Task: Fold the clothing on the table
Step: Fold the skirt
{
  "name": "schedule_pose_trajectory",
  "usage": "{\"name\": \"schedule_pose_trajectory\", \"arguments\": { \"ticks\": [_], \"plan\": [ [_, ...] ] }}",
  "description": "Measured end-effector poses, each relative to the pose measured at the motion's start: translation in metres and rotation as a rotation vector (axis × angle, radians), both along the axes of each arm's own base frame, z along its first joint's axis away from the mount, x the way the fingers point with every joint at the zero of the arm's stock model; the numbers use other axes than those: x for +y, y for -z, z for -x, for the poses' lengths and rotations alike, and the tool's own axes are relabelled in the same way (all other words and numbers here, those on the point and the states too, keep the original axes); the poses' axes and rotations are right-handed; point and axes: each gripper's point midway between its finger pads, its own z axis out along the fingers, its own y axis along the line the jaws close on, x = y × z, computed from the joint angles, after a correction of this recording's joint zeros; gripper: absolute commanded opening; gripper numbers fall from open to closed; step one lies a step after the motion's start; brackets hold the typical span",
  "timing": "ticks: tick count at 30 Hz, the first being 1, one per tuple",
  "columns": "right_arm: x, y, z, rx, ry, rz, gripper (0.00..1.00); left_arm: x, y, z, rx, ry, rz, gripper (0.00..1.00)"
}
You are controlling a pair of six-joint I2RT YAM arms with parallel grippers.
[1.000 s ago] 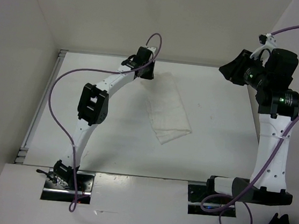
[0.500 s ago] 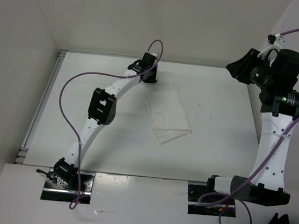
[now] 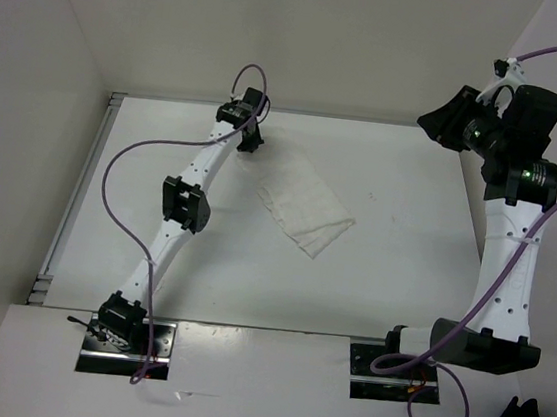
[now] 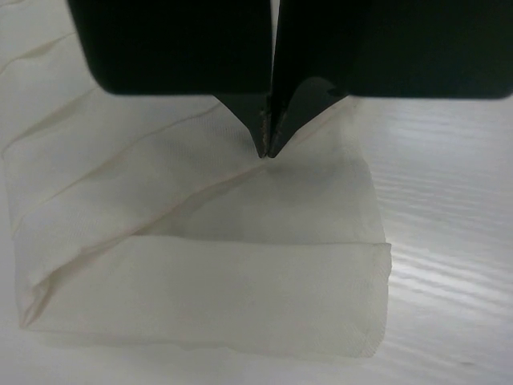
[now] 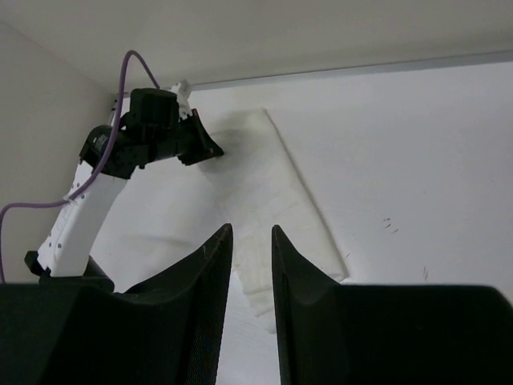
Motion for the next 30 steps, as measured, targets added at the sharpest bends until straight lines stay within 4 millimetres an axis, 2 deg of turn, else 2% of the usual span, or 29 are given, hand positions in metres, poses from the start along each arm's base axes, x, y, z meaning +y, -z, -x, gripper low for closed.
{"name": "schedule_pose_trajectory", "arguments": {
  "ticks": [3, 6, 10, 13, 14, 20, 22, 25, 26, 28, 29, 30],
  "plan": [
    [0.003, -0.001, 0.0, -0.005, -0.018, -0.005, 0.31, 0.02, 0.002, 0.007, 0.041, -0.053, -0.043, 0.0],
    [0.007, -0.003, 0.001, -0.013, -0.042, -0.012, 0.31, 0.031, 0.003, 0.02, 0.089, -0.075, -0.11, 0.0],
    [0.011, -0.004, 0.001, -0.022, -0.072, -0.021, 0.31, 0.043, 0.004, 0.047, 0.179, -0.079, -0.19, 0.0],
    [0.011, 0.0, -0.001, -0.018, -0.083, -0.028, 0.31, 0.05, 0.007, 0.076, 0.247, -0.065, -0.233, 0.0],
    [0.011, 0.002, -0.001, -0.015, -0.084, -0.031, 0.31, 0.052, 0.007, 0.087, 0.253, -0.057, -0.24, 0.0],
    [0.011, 0.011, 0.001, 0.006, -0.095, -0.044, 0.31, 0.082, 0.013, 0.193, 0.37, -0.012, -0.235, 0.0],
    [0.013, 0.011, 0.004, 0.005, -0.1, -0.046, 0.31, 0.087, 0.014, 0.215, 0.381, -0.005, -0.236, 0.0],
    [0.015, 0.012, 0.008, 0.005, -0.111, -0.051, 0.4, 0.088, 0.014, 0.238, 0.375, 0.027, -0.285, 0.0],
    [0.016, 0.014, 0.01, 0.007, -0.118, -0.054, 0.58, 0.085, 0.014, 0.245, 0.371, 0.05, -0.31, 0.0],
    [0.02, 0.021, 0.014, 0.021, -0.138, -0.065, 0.83, 0.074, 0.014, 0.259, 0.372, 0.1, -0.355, 0.0],
    [0.021, 0.029, 0.017, 0.032, -0.153, -0.063, 0.93, 0.069, 0.014, 0.265, 0.372, 0.122, -0.372, 0.02],
    [0.023, 0.038, 0.019, 0.05, -0.163, -0.069, 0.96, 0.065, 0.014, 0.269, 0.373, 0.139, -0.381, 0.05]
  ]
}}
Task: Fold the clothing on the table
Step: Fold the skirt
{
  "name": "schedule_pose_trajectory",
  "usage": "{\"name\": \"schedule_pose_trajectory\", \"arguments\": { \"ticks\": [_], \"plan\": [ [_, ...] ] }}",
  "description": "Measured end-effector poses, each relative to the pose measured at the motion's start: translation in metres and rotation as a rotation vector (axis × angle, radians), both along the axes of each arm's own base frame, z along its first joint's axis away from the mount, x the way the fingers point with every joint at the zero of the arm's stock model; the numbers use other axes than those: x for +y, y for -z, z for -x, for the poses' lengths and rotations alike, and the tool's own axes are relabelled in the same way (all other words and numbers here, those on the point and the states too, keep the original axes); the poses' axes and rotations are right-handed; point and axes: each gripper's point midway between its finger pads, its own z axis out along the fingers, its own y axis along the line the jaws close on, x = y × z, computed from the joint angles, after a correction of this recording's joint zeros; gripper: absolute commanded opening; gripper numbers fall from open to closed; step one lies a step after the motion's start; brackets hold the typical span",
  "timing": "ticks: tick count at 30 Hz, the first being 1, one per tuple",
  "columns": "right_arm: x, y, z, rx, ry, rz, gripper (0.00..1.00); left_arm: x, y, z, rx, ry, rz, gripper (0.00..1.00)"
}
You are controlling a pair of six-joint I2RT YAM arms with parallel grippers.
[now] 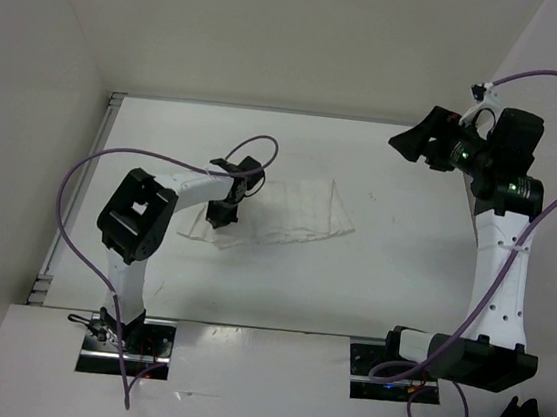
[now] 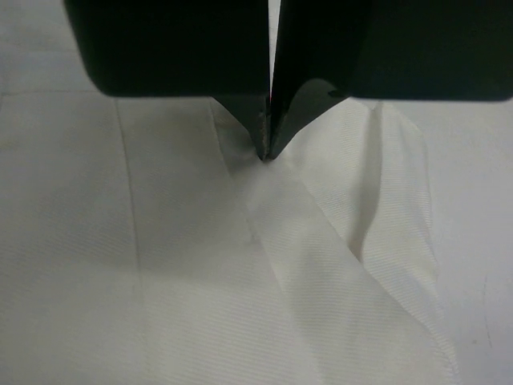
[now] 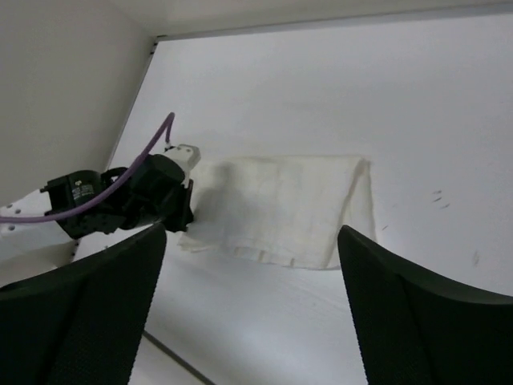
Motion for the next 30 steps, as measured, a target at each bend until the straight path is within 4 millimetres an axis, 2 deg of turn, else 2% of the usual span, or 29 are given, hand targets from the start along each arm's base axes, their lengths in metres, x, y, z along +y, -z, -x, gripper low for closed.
{"name": "schedule_pose_trajectory", "arguments": {
  "ticks": [3, 7, 14, 15, 16, 19, 22, 30],
  "plan": [
    [0.003, 0.042, 0.005, 0.074, -0.036, 0.007, 0.99, -0.007, -0.002, 0.007, 0.011, 0.024, -0.001, 0.08],
    [0.001, 0.113, 0.007, 0.225, -0.077, 0.034, 0.99, -0.01, -0.007, 0.008, 0.012, 0.027, 0.029, 0.26],
    [-0.007, 0.22, -0.025, 0.485, -0.197, 0.046, 0.99, -0.016, -0.023, 0.008, -0.017, 0.037, 0.07, 0.38],
    [-0.008, 0.233, -0.029, 0.517, -0.211, 0.044, 0.99, -0.016, -0.023, 0.008, -0.017, 0.037, 0.069, 0.44],
    [-0.009, 0.245, -0.032, 0.549, -0.222, 0.041, 0.99, -0.015, -0.023, 0.009, -0.013, 0.038, 0.065, 0.45],
    [-0.009, 0.27, -0.041, 0.624, -0.267, 0.038, 0.99, -0.013, -0.024, 0.009, -0.016, 0.035, 0.051, 0.51],
    [-0.005, 0.289, -0.054, 0.656, -0.308, 0.043, 0.99, -0.011, -0.024, 0.009, -0.018, 0.033, 0.04, 0.51],
    [0.039, 0.319, -0.053, 0.714, -0.403, 0.114, 0.99, -0.004, -0.025, 0.01, -0.02, 0.029, 0.008, 0.51]
  ]
}}
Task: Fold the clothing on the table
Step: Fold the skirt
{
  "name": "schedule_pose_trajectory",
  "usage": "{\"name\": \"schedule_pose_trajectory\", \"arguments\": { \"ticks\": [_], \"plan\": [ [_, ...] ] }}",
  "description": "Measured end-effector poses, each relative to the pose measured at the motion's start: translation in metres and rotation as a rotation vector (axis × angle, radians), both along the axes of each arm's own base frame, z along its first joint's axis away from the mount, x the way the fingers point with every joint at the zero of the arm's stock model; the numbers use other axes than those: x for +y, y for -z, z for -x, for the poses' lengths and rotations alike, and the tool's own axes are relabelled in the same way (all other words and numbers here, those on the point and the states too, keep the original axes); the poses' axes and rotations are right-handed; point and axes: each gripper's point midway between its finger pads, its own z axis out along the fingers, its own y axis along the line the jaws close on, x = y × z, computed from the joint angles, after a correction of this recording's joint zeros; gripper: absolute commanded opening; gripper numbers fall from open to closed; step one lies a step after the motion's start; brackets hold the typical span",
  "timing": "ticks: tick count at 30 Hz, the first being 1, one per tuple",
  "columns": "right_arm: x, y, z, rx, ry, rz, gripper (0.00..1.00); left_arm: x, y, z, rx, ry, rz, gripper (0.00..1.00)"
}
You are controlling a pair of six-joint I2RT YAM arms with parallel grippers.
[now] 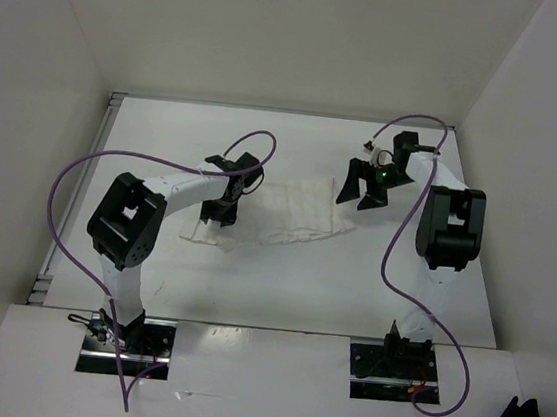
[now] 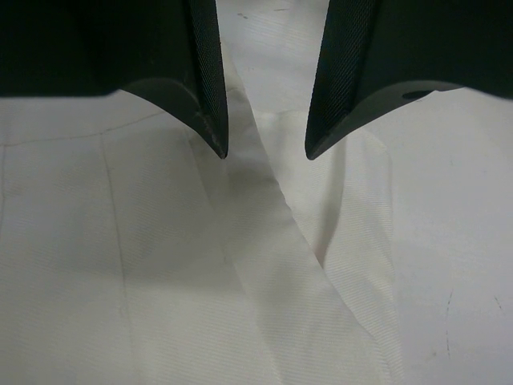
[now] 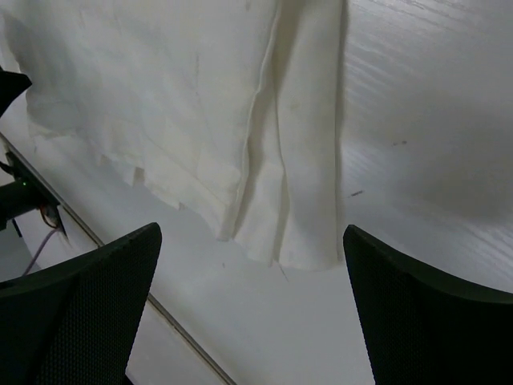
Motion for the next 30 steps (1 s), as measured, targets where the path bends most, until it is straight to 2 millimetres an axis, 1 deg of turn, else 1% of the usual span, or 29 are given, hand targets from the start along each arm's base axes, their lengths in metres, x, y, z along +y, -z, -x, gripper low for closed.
{"name": "schedule_pose_trajectory", "arguments": {
  "ticks": [2, 5, 6, 12, 15, 18, 20, 22, 23, 24, 25, 28, 29, 30],
  "plan": [
    [0.007, 0.013, -0.003, 0.014, -0.009, 0.011, 0.99, 0.001, 0.0, 0.0, -0.002, -0.001, -0.003, 0.51],
    [0.008, 0.034, -0.005, 0.05, 0.006, 0.039, 0.99, 0.001, 0.001, -0.001, -0.006, -0.001, -0.006, 0.51],
    [0.011, 0.034, -0.005, 0.067, 0.016, 0.022, 0.99, 0.001, 0.001, -0.001, -0.006, -0.001, -0.006, 0.51],
    [0.015, 0.035, -0.015, 0.056, 0.032, 0.04, 0.99, 0.001, 0.0, -0.003, -0.015, -0.002, -0.006, 0.51],
    [0.022, 0.035, -0.02, 0.047, 0.022, 0.035, 0.95, 0.001, 0.0, -0.003, -0.016, -0.002, -0.007, 0.51],
    [0.031, 0.036, -0.022, 0.037, 0.005, 0.027, 0.89, 0.001, 0.0, -0.003, -0.016, -0.002, -0.008, 0.51],
    [0.038, 0.038, -0.022, 0.033, -0.01, 0.02, 0.83, 0.001, 0.0, -0.003, -0.016, -0.002, -0.008, 0.51],
    [0.045, 0.039, -0.022, 0.031, -0.022, 0.006, 0.79, 0.001, 0.0, -0.003, -0.016, -0.002, -0.008, 0.51],
    [0.047, 0.039, -0.022, 0.03, -0.026, 0.001, 0.74, 0.001, 0.0, -0.003, -0.015, -0.002, -0.008, 0.51],
    [0.048, 0.04, -0.022, 0.028, -0.029, -0.002, 0.72, 0.001, 0.0, -0.003, -0.015, -0.002, -0.009, 0.51],
    [0.049, 0.041, -0.023, 0.029, -0.028, -0.006, 0.65, 0.002, 0.0, -0.002, -0.014, -0.002, -0.009, 0.51],
    [0.05, 0.045, -0.023, 0.034, -0.027, -0.016, 0.51, 0.002, 0.0, -0.003, -0.015, -0.003, -0.011, 0.51],
    [0.05, 0.047, -0.022, 0.035, -0.026, -0.016, 0.43, 0.002, 0.0, -0.003, -0.015, -0.003, -0.012, 0.51],
    [0.05, 0.048, -0.021, 0.036, -0.028, -0.018, 0.38, 0.002, 0.0, -0.003, -0.016, -0.003, -0.013, 0.51]
  ]
}}
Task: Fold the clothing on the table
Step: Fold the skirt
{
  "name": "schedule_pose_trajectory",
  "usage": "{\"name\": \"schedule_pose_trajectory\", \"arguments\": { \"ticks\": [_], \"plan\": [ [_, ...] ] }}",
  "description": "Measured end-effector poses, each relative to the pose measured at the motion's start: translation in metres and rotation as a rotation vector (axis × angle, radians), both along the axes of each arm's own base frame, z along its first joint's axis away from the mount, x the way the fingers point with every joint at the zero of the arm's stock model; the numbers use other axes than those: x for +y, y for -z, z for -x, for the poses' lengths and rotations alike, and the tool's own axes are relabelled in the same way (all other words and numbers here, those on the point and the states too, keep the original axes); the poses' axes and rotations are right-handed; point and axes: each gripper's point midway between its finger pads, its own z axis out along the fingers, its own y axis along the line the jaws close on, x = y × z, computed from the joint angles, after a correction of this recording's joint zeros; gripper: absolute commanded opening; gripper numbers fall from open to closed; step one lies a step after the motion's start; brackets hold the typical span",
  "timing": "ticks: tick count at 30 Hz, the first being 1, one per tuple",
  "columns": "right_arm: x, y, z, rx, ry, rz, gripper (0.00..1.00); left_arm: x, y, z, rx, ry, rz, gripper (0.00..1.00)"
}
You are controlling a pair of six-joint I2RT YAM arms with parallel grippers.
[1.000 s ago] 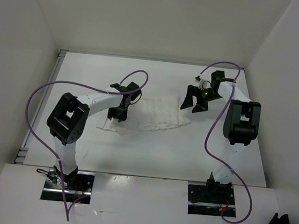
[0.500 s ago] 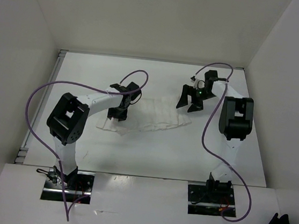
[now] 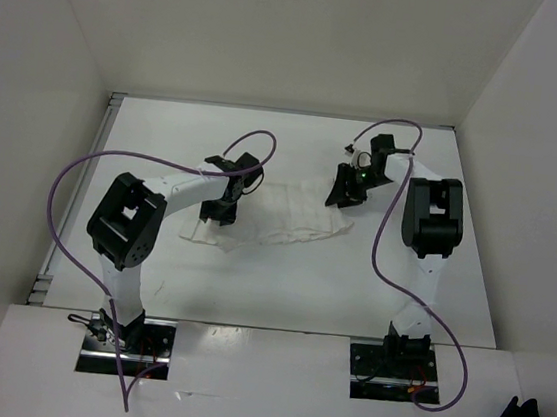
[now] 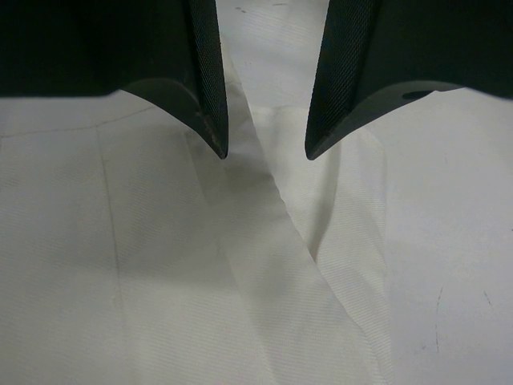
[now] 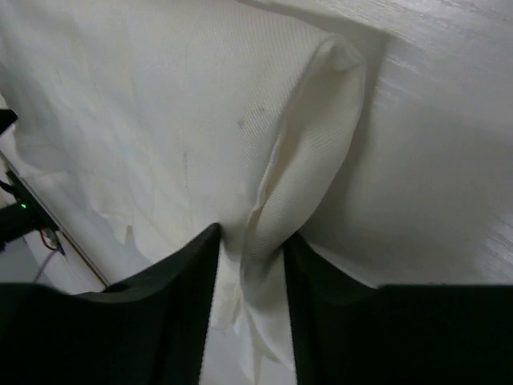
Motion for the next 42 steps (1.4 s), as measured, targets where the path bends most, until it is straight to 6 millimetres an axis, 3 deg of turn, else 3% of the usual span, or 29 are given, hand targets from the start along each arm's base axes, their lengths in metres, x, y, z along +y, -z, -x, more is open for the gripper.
{"name": "schedule_pose_trajectory", "arguments": {
  "ticks": [3, 8, 10, 15, 18, 20, 24, 29, 34, 39, 42],
  "plan": [
    [-0.001, 0.006, 0.004, 0.007, -0.001, 0.007, 0.19, 0.001, 0.0, 0.0, -0.002, -0.002, -0.007, 0.51],
    [-0.001, 0.01, 0.008, 0.017, -0.006, 0.008, 0.02, 0.004, -0.012, -0.003, -0.037, -0.005, -0.011, 0.51],
    [-0.001, 0.01, 0.008, 0.014, -0.009, 0.008, 0.0, 0.005, -0.027, -0.006, -0.08, -0.008, -0.001, 0.52],
    [-0.004, 0.008, 0.01, -0.011, -0.041, 0.028, 0.0, 0.018, -0.089, -0.022, -0.261, -0.036, 0.047, 0.56],
    [-0.009, 0.002, 0.016, -0.028, -0.082, 0.055, 0.0, 0.034, -0.102, -0.027, -0.318, -0.075, 0.04, 0.49],
    [-0.014, -0.006, 0.022, -0.043, -0.117, 0.063, 0.0, 0.043, -0.092, -0.025, -0.311, -0.095, 0.016, 0.47],
    [-0.021, -0.034, 0.034, -0.088, -0.202, 0.066, 0.0, 0.054, -0.052, -0.007, -0.202, -0.096, -0.059, 0.46],
    [-0.039, -0.086, 0.025, -0.207, -0.261, 0.057, 0.0, 0.06, -0.014, 0.0, -0.093, -0.089, -0.133, 0.44],
    [-0.06, -0.124, 0.015, -0.294, -0.277, 0.06, 0.0, 0.058, -0.004, -0.006, -0.063, -0.089, -0.16, 0.44],
    [-0.069, -0.14, 0.017, -0.322, -0.282, 0.076, 0.0, 0.044, -0.011, -0.025, -0.104, -0.086, -0.105, 0.44],
    [-0.069, -0.151, 0.017, -0.34, -0.283, 0.079, 0.0, 0.027, -0.004, -0.035, -0.111, -0.074, -0.039, 0.44]
  ]
}}
